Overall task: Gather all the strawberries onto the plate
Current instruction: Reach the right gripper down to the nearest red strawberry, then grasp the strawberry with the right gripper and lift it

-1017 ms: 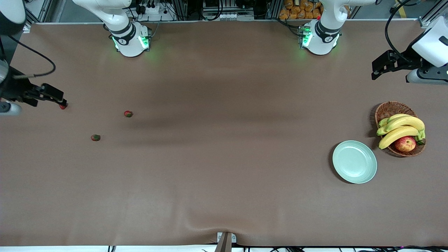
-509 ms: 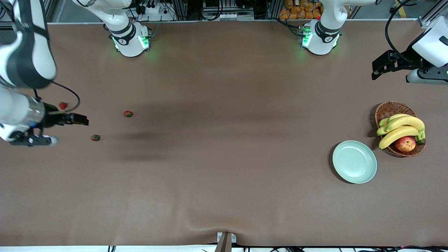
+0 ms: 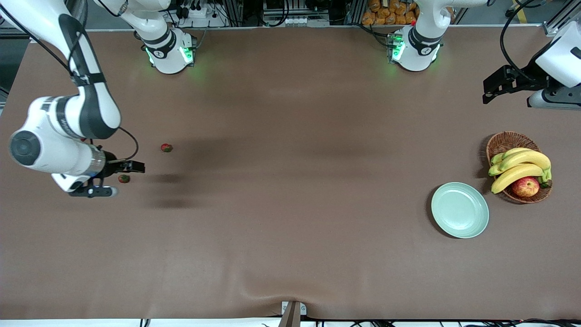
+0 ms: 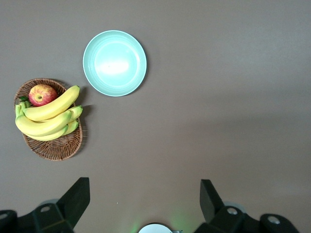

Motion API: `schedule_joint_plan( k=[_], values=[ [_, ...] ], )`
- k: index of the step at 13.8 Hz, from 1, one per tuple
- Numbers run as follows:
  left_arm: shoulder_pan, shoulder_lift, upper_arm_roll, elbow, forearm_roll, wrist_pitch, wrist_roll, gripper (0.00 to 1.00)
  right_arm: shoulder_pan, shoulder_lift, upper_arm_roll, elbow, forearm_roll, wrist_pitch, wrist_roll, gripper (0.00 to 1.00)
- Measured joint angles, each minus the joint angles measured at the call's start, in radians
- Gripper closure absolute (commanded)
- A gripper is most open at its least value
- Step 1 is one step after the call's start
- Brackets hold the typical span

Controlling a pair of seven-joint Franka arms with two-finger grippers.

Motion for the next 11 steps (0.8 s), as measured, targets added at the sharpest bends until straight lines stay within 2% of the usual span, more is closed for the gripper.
schedule_joint_plan(
  k=[3,7,11],
  values=[
    [0.0,0.0,0.001,0.0,0.0,0.0,0.0,0.0,0.005,0.001,0.002,-0.108,0.0,0.037,0.0,0.0],
    [0.0,0.0,0.002,0.0,0.0,0.0,0.0,0.0,0.009,0.003,0.002,-0.262,0.0,0.2,0.0,0.0],
    [0.0,0.0,0.002,0.0,0.0,0.0,0.0,0.0,0.03,0.027,0.003,-0.302,0.0,0.22,0.0,0.15]
  ],
)
